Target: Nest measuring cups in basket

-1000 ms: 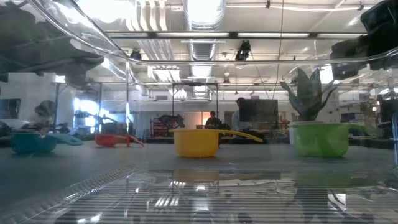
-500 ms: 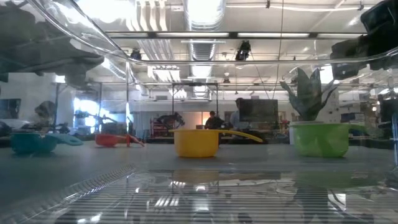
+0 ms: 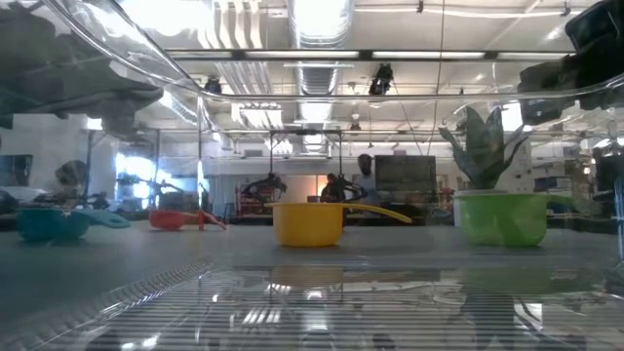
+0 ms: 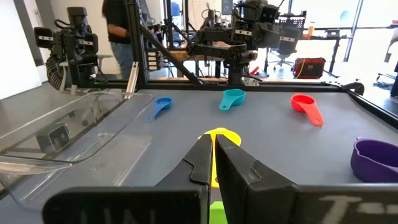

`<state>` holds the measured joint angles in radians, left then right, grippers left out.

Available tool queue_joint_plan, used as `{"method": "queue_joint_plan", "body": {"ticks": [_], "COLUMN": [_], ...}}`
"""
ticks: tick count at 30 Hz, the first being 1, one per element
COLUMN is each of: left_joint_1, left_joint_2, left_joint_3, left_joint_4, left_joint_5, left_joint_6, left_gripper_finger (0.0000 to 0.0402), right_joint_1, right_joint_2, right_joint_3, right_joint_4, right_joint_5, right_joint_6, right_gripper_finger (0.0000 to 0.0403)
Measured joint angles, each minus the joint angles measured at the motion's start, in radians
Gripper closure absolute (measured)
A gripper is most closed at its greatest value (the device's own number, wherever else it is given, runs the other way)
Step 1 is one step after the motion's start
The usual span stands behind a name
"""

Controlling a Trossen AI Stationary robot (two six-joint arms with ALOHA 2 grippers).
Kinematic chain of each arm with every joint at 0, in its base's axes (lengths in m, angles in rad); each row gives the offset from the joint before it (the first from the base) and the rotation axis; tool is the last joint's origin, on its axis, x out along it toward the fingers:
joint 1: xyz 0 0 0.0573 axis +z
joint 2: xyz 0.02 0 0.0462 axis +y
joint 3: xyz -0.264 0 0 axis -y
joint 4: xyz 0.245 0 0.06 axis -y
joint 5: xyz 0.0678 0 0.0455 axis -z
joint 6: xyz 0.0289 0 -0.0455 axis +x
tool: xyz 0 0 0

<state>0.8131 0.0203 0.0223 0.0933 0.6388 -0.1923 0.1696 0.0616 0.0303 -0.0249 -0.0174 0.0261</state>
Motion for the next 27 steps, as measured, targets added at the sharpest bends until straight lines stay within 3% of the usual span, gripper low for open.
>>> {"method": "queue_joint_plan", "body": {"ticks": [27], "left_joint_1": [0.0], "left_joint_2": [0.0], "left_joint_3": [0.0], "left_joint_4": [0.0], "left_joint_5": [0.0], "left_joint_6": [0.0], "left_gripper_finger": [0.0402], "right_joint_1": [0.0], "right_joint_2": [0.0], "right_joint_3": [0.0], "right_joint_4": [0.0], "right_joint_5": [0.0], "right_joint_6": [-0.02], "right_gripper_finger": [0.0394]}}
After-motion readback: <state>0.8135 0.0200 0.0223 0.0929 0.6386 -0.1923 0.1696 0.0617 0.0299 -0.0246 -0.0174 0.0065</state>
